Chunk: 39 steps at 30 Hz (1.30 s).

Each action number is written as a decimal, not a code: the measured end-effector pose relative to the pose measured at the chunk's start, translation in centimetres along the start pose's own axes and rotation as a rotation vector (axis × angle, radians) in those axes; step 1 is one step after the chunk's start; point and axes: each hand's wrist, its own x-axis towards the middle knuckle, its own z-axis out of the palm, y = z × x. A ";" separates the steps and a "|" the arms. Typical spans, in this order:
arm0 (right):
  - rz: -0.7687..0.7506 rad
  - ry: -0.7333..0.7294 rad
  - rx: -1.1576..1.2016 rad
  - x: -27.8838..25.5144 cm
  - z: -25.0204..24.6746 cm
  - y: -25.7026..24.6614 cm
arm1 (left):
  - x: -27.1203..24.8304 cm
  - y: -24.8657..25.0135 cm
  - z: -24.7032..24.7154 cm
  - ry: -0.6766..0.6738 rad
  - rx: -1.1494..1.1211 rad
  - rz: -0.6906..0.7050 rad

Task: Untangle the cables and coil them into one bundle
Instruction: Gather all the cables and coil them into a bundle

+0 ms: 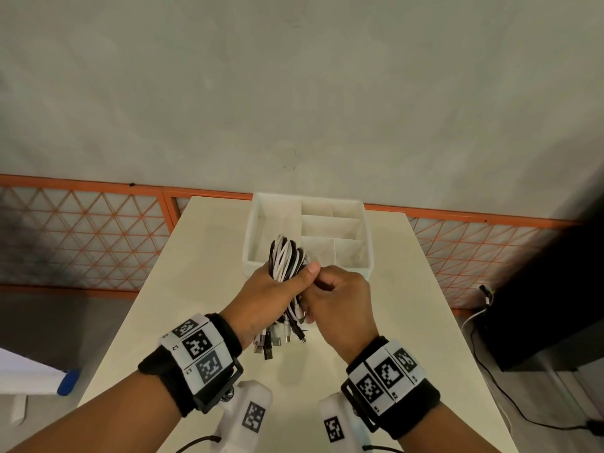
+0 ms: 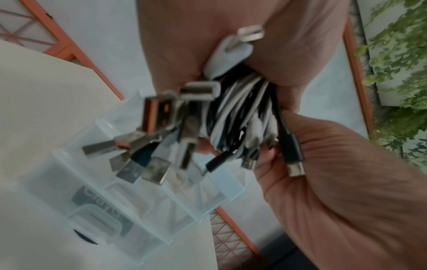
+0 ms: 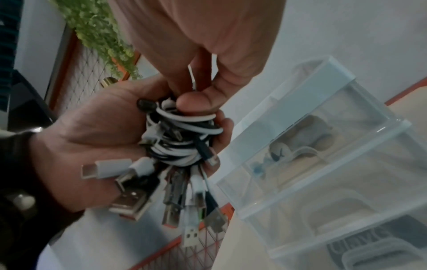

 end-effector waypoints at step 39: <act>0.101 -0.453 0.207 0.5 -1.4 0.0 | -0.2 -0.3 -0.6 0.047 -0.264 -0.075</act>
